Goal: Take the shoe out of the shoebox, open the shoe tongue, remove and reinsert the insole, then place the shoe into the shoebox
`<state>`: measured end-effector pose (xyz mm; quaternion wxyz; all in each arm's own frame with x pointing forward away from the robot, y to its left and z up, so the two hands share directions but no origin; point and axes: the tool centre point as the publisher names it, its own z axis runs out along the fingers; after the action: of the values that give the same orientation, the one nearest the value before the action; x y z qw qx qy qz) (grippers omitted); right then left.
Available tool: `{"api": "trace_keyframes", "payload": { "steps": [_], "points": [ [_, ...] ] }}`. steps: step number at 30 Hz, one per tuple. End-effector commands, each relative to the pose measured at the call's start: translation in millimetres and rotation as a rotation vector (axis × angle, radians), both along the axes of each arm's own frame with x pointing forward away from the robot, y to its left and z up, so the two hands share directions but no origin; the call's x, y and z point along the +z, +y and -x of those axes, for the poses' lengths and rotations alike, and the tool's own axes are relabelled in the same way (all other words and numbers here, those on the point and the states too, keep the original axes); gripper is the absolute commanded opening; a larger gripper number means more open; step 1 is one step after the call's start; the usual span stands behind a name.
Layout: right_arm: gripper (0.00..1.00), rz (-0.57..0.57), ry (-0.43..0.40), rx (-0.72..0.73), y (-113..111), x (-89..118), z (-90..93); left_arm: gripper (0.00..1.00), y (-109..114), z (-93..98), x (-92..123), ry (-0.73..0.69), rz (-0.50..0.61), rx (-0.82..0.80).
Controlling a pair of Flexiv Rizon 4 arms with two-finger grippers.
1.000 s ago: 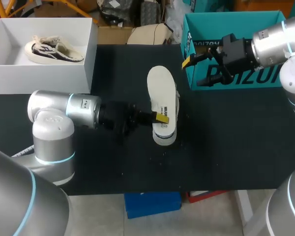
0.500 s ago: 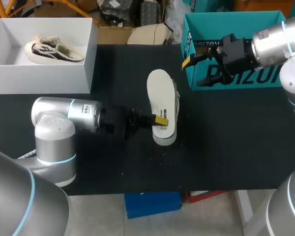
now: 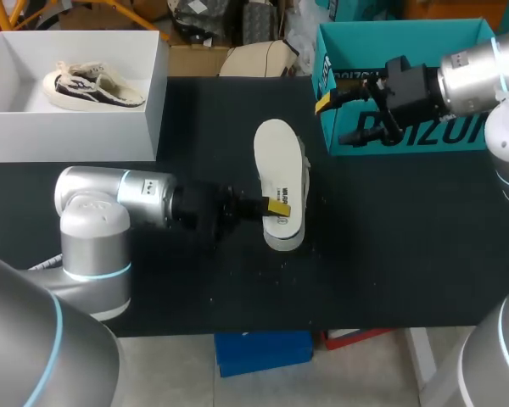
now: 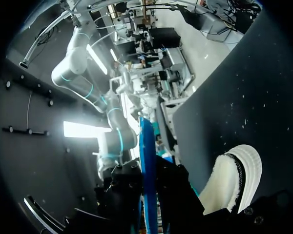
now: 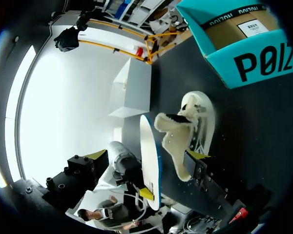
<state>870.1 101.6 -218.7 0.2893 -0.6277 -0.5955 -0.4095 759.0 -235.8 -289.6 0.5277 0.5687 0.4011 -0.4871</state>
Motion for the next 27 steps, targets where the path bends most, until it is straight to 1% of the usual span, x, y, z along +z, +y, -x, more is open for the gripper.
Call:
{"api": "trace_keyframes", "payload": {
  "steps": [1,4,5,8,10,12,13,14,18,19,20,22,25,27],
  "points": [
    [1.00,-0.070,-0.046,0.003,-0.7,-5.6,18.1,0.00,-1.2,1.0,-0.4,-0.003,-0.002,0.003],
    [0.98,-0.094,-0.054,0.013,5.0,-9.8,26.3,0.00,-1.2,1.0,-0.4,-0.003,-0.002,0.003],
    [1.00,-0.095,-0.053,0.015,7.2,-11.5,29.2,0.00,-1.2,1.0,-0.4,-0.003,-0.002,0.003],
    [1.00,-0.116,-0.051,0.018,12.7,-18.2,35.0,0.00,-1.2,1.0,-0.4,-0.003,-0.002,0.003],
    [0.96,-0.128,-0.047,0.017,16.8,-23.5,38.4,0.00,-1.2,1.0,-0.4,-0.003,-0.002,0.003],
    [0.89,-0.133,-0.046,0.017,22.1,-29.2,41.5,0.00,-1.2,1.0,-0.4,-0.003,-0.002,0.003],
    [0.83,-0.137,-0.043,0.017,25.3,-32.4,42.8,0.00,-1.2,1.0,-0.4,-0.003,-0.002,0.003],
    [0.82,-0.143,-0.044,0.015,28.0,-35.3,43.6,0.00,-1.2,1.0,-0.4,-0.003,-0.002,0.003],
    [0.84,-0.160,-0.043,0.019,39.0,-46.0,44.3,0.00,-1.2,1.0,-0.4,-0.003,-0.002,0.003],
    [0.87,-0.162,-0.043,0.018,41.4,-47.5,44.3,0.00,-1.2,1.0,-0.4,-0.003,-0.002,0.003],
    [0.91,-0.166,-0.043,0.017,43.7,-49.0,44.1,0.00,-1.2,1.0,-0.4,-0.003,-0.002,0.003],
    [0.91,-0.173,-0.042,0.017,48.6,-52.8,43.7,0.00,-1.2,1.0,-0.4,-0.003,-0.002,0.003],
    [0.85,-0.186,-0.036,0.014,54.3,-57.0,41.7,0.00,-1.2,1.0,-0.4,-0.003,-0.002,0.003],
    [0.86,-0.188,-0.035,0.014,57.4,-57.9,39.9,0.00,-1.2,1.0,-0.4,-0.003,-0.002,0.003]
  ]
}}
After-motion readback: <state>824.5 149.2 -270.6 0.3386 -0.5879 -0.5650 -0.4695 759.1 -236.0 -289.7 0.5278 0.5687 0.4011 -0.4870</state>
